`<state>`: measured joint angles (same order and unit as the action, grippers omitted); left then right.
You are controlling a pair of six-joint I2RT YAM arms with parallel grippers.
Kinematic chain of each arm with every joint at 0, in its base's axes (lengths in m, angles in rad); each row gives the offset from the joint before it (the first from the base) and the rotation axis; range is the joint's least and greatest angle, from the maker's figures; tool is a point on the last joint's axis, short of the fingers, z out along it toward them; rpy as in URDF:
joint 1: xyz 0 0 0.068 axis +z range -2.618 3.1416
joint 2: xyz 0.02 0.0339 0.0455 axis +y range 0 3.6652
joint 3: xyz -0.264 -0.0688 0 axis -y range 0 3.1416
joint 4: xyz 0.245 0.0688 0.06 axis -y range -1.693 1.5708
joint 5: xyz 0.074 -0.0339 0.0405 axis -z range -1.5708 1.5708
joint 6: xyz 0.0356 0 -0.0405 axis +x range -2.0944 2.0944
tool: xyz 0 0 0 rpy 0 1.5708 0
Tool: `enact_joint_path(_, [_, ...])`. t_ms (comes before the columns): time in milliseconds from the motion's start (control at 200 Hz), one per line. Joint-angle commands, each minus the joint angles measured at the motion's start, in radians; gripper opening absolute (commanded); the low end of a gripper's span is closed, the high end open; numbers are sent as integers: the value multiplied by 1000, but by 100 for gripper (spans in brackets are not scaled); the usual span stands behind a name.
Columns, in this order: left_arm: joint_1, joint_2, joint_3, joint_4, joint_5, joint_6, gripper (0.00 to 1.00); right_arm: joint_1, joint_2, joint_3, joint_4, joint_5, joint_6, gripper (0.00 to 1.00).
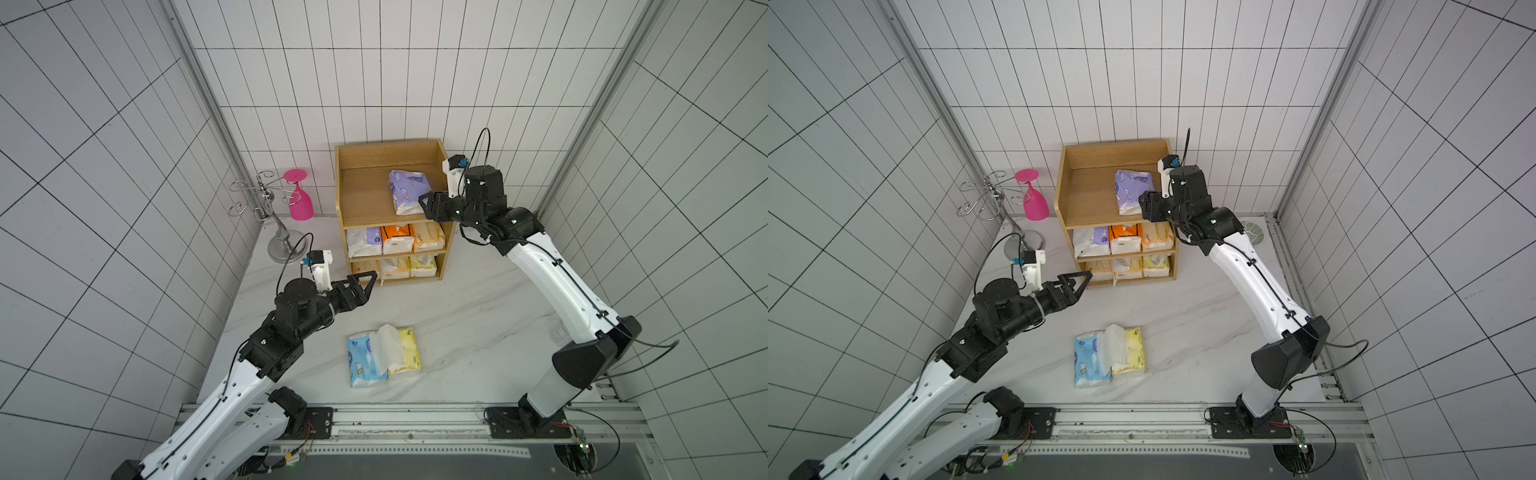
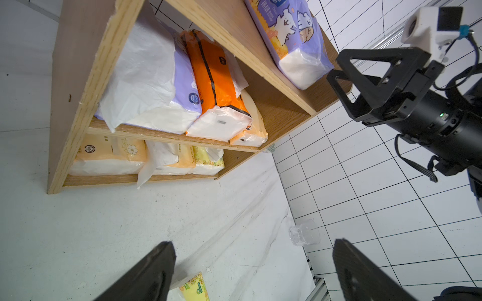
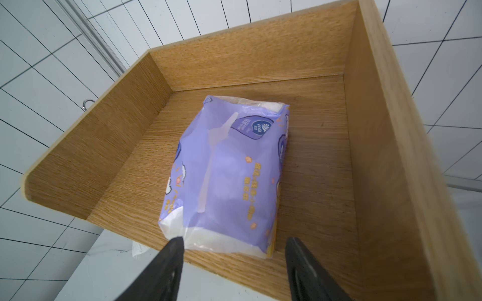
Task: Remove the tissue boxes from the shelf
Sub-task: Pick up a box of tissues from the shelf.
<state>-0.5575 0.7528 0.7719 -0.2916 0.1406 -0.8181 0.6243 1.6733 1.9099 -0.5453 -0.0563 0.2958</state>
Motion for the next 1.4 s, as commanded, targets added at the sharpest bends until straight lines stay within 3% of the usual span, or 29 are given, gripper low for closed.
enact_joint_path(0, [-3,-8,-14,7,-2,23,98,-20,17,52,3,-12,-13,67])
enact_joint_path(285, [-4,-4,-18,11,4,17,98,-18,-7,-62,156,-117,7,63])
enact_joint_path(490, [-3,-24,-21,0,8,7,98,-18,-22,-93,191,-149,11,38])
enact_joint_path(620, [-5,-44,-21,-14,3,0,98,-18,-20,-86,177,-167,17,11])
enact_joint_path(755, [-8,-63,-12,-38,-5,0,98,-15,-49,-108,177,-174,26,0])
enact_joint_path(945, [-22,-75,1,-48,-14,-20,98,4,-147,-186,143,-179,25,0])
enact_joint_path(1139, [-68,-50,-1,-10,-4,-59,98,58,-330,-401,139,-138,23,0])
enact_joint_path(1399, [-236,31,-34,121,-103,-95,98,146,-574,-659,93,-71,44,0])
